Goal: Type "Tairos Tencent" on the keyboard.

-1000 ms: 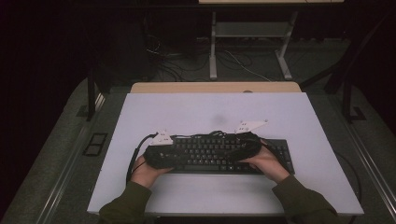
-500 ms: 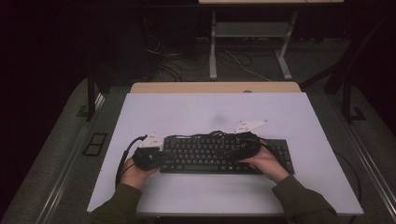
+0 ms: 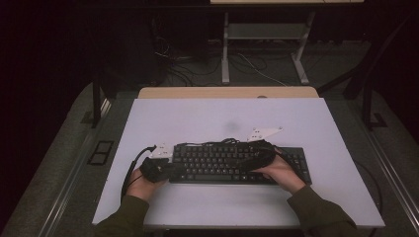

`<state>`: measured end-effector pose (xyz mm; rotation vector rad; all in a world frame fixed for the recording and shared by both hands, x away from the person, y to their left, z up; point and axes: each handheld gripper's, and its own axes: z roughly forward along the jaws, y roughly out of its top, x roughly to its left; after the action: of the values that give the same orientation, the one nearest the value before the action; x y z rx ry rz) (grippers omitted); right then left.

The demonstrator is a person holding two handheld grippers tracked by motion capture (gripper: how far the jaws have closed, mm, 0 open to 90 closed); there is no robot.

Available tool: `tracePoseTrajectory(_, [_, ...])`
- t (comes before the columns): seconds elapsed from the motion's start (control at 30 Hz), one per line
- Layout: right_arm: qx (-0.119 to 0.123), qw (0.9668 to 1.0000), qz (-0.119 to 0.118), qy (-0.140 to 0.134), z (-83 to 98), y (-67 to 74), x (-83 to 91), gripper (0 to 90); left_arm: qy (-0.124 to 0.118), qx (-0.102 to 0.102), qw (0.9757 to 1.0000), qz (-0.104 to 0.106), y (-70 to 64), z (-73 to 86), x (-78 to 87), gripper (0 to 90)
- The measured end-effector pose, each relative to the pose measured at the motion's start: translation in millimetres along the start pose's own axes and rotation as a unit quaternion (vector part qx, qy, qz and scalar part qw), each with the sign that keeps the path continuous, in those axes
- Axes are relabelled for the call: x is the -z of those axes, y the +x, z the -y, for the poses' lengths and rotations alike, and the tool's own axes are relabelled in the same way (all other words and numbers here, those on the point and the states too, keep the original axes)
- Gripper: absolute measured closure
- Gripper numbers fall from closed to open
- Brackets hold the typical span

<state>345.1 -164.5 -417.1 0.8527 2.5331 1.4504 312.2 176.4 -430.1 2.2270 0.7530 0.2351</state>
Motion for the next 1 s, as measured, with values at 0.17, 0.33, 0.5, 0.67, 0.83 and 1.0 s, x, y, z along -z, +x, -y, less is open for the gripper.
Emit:
tracePoseTrajectory(0.17, [-0.001, 1.0000, -0.005, 0.001, -1.7, 1.7, -2.0, 22.6, 0.007, -0.004, 1.0000, 0.001, 0.3, 1.1, -1.7, 88.7])
tracePoseTrajectory(0.33, [-0.001, 0.9999, -0.010, -0.001, -5.4, 4.0, -5.4, 29.1, 0.007, -0.005, 1.0000, 0.001, 0.1, 1.0, -1.7, 88.7])
tracePoseTrajectory(0.5, [0.006, 0.9998, -0.021, 0.001, -7.7, 7.6, -10.2, 46.7, 0.007, -0.003, 1.0000, 0.002, 0.4, 1.1, -1.7, 88.8])
tracePoseTrajectory(0.67, [0.013, 0.9992, -0.036, 0.012, -10.5, 11.0, -18.1, 64.3, 0.007, -0.003, 1.0000, 0.003, 0.5, 1.1, -1.7, 88.7])
tracePoseTrajectory(0.83, [0.019, 0.9988, -0.041, 0.018, -15.3, 12.7, -25.4, 76.4, 0.006, -0.003, 1.0000, 0.003, 1.0, 1.2, -1.6, 88.8])
tracePoseTrajectory(1.0, [0.020, 0.9989, -0.037, 0.023, -18.2, 12.5, -31.7, 84.8, 0.006, -0.003, 1.0000, 0.004, 1.0, 1.3, -1.6, 88.8])
